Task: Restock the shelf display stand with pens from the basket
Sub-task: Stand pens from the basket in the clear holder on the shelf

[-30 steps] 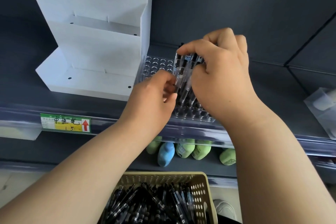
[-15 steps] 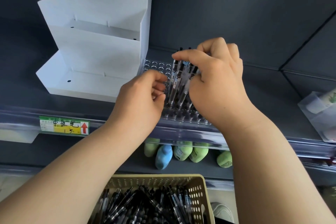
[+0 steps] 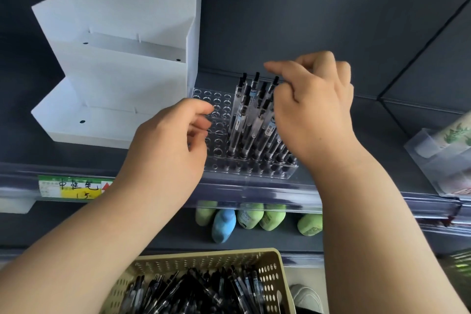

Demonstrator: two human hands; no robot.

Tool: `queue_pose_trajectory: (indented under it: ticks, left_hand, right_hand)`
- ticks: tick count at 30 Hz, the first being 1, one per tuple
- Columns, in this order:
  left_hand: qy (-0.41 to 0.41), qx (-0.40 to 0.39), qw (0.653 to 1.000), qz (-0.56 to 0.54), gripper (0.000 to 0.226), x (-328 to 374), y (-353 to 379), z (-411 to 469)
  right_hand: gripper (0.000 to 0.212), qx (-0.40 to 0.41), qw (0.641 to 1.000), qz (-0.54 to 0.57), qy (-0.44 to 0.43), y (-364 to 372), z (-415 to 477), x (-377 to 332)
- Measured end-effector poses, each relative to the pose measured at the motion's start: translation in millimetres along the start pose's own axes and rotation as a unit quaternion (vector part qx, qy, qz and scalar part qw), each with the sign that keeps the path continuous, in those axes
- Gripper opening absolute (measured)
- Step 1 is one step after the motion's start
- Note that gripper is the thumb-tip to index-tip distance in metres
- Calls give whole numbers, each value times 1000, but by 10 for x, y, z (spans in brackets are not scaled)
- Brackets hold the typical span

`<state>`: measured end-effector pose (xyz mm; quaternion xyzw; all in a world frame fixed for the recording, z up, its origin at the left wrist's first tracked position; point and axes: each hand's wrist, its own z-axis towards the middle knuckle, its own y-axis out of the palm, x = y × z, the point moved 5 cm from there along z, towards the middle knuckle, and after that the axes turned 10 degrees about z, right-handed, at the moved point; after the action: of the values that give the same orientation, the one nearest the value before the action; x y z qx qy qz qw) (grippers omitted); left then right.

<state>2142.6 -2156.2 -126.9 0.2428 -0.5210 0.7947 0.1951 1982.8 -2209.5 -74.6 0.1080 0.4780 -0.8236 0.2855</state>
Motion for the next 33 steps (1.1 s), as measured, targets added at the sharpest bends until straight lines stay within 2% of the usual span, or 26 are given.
queue_pose_trajectory:
  ticks: [5, 10, 14, 19, 25, 30, 33]
  left_hand:
    - [4, -4, 1000, -3, 36, 3, 3, -21]
    - [2, -8, 1000, 0, 36, -18, -12, -29]
    - [0, -8, 1000, -1, 35, -27, -28, -19]
    - [2, -9, 1000, 2, 33, -12, -26, -19]
    - [4, -2, 1000, 0, 33, 22, -27, -2]
    - [1, -3, 1000, -5, 34, 34, -11, -10]
    - [3, -7, 1000, -7, 34, 40, -6, -24]
  right_hand:
    - [55, -36, 997, -65, -4, 108, 3, -42]
    - [54, -26, 996, -90, 7, 74, 7, -42]
    - [53, -30, 998, -56, 24, 19, 27, -7]
    - [48, -22, 999, 39, 29, -93, 62, 18]
    - [41, -54, 998, 32, 13, -141, 49, -13]
    - [48, -16, 999, -42, -4, -168, 15, -4]
    - [45, 17, 999, -30, -30, -159, -14, -92]
